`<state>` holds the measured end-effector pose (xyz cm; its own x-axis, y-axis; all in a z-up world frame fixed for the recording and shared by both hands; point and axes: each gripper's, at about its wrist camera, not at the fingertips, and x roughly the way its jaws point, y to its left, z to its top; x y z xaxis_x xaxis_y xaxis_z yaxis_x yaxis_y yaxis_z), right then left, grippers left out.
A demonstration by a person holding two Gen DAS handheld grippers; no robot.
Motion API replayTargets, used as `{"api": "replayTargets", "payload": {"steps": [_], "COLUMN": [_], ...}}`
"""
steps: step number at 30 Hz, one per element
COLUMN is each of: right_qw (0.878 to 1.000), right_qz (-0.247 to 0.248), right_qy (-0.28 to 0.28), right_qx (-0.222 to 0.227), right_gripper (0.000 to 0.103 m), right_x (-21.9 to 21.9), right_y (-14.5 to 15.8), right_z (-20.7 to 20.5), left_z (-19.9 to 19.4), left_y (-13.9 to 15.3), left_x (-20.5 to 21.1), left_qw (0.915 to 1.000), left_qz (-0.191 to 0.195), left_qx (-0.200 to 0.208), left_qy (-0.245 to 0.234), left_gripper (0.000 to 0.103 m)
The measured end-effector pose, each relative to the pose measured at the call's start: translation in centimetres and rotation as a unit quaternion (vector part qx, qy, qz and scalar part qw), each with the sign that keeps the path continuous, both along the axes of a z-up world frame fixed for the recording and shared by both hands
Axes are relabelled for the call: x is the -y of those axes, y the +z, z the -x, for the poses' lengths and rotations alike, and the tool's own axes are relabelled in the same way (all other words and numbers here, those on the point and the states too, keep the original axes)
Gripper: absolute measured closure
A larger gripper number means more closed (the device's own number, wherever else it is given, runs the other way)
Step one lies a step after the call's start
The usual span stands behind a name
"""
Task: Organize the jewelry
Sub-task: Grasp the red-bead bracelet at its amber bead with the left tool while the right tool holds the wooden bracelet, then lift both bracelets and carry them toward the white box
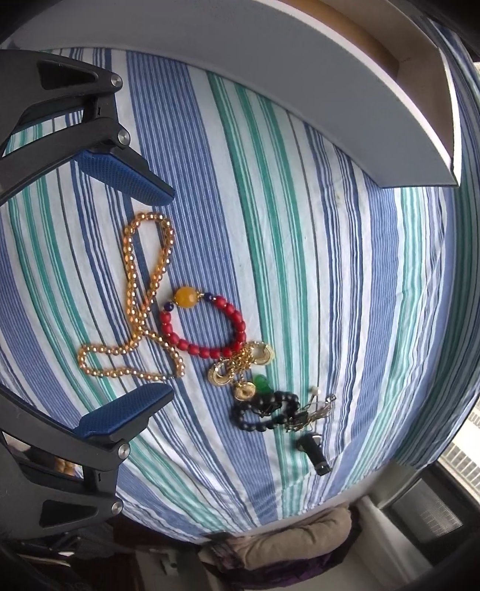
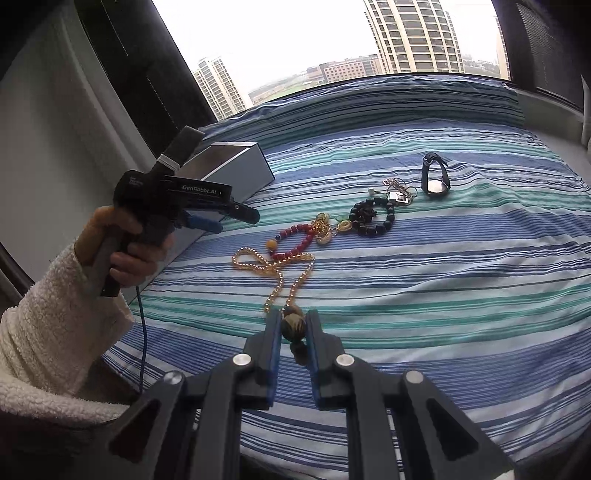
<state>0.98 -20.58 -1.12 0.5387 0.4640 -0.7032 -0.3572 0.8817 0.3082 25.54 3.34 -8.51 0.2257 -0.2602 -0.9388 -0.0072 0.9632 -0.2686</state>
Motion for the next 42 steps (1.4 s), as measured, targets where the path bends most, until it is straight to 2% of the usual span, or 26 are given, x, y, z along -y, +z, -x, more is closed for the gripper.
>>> {"api": "replayTargets", "payload": {"steps": [1,4,11,16,20,21,26,30,35,39,42], "right_qw": [1.0,1.0,1.0,1.0,1.0,1.0,1.0,1.0,1.0,0.998,0.993], "right_qz": [-0.001,-0.001,-0.002,-0.004,-0.004,-0.005,-0.004,-0.004,0.0,0.005,0.008], "right_qy": [0.0,0.002,-0.002,-0.007,-0.007,-0.006,-0.006,-0.006,0.018,0.062,0.107], "right_qx": [-0.001,0.001,0.003,0.003,0.003,0.002,0.002,0.004,0.013,0.031,0.055], "right_gripper": [0.089,0.089,0.089,0.089,0.089,0.089,0.089,0.089,0.089,0.089,0.089], "right_x": [0.0,-0.1,0.1,0.4,0.4,0.4,0.3,0.1,-1.4,-4.6,-8.4], "right_y": [0.0,0.2,0.5,0.5,0.6,0.6,0.7,1.1,2.3,4.6,7.1], "right_z": [0.0,0.0,-0.1,-0.2,-0.1,-0.1,-0.1,-0.2,-1.6,-3.8,-5.8], "left_z": [-0.2,-0.8,-1.5,-1.8,-2.1,-2.2,-2.0,0.0,3.4,6.5,8.4], "left_y": [-0.4,-1.5,-3.2,-4.3,-4.5,-4.5,-4.2,-0.7,6.2,11.8,15.0], "left_x": [0.1,0.9,2.9,3.5,3.7,3.6,2.9,1.8,-0.5,-4.9,-10.2], "left_qw": [1.0,0.9997,0.9987,0.9976,0.9978,0.9979,0.9987,0.9996,0.9963,0.9901,0.984], "left_qz": [0.0,-0.003,-0.031,-0.047,-0.05,-0.05,-0.03,0.005,0.034,0.035,0.028], "left_qx": [-0.007,-0.025,-0.036,-0.05,-0.043,-0.042,-0.036,0.003,0.074,0.123,0.146], "left_qy": [0.0,-0.003,-0.015,-0.009,0.002,0.004,0.019,0.027,0.028,0.057,0.098], "left_gripper": [0.017,0.025,0.049,0.073,0.078,0.087,0.088,0.088,0.088,0.088,0.088]}}
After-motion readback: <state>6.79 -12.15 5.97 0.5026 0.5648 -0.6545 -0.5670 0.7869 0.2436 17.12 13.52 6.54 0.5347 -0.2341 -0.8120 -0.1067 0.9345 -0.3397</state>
